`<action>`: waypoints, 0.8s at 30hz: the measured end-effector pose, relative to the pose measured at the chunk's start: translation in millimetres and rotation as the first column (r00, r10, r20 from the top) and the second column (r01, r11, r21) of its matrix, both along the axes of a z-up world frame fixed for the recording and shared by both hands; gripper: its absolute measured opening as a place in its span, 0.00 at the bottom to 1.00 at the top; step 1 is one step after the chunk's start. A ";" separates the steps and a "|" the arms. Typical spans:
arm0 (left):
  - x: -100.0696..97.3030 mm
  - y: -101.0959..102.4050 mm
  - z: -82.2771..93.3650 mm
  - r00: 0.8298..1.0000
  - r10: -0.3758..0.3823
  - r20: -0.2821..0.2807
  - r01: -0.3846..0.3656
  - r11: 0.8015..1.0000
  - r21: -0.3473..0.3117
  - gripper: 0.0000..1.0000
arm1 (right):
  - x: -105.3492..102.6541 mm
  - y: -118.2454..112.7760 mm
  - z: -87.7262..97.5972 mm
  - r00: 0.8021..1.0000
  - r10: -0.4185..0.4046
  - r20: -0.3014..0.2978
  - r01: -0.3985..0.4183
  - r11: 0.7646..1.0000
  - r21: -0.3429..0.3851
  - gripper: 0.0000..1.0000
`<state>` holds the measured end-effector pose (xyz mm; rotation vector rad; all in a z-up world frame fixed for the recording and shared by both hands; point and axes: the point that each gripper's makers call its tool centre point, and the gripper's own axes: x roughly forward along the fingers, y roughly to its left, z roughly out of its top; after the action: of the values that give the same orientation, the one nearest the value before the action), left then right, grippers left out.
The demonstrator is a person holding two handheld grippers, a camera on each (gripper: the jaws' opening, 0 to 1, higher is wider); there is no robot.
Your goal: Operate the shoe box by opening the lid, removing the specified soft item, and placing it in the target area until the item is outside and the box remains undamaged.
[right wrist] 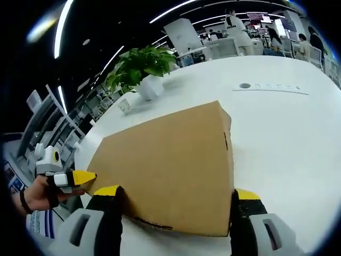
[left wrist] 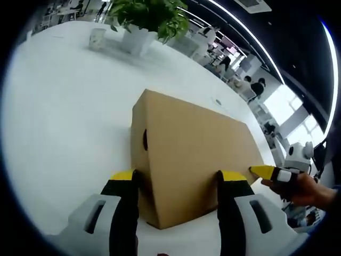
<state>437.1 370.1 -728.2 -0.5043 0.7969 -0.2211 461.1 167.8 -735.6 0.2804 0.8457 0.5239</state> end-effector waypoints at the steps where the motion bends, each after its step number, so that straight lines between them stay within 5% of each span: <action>1: -2.4 1.7 0.1 1.000 0.002 0.000 -0.002 1.000 0.001 0.58 | -1.6 1.8 0.0 1.000 0.001 0.002 -0.001 1.000 0.001 0.82; 24: -32.9 22.7 1.5 0.999 0.047 0.002 -0.047 0.999 -0.004 0.57 | -24.7 24.5 0.1 0.998 0.064 -0.007 -0.064 0.998 -0.001 0.83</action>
<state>404.2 392.8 -726.7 -0.5256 0.7819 -0.1793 436.4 192.3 -735.5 0.2543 0.8635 0.5827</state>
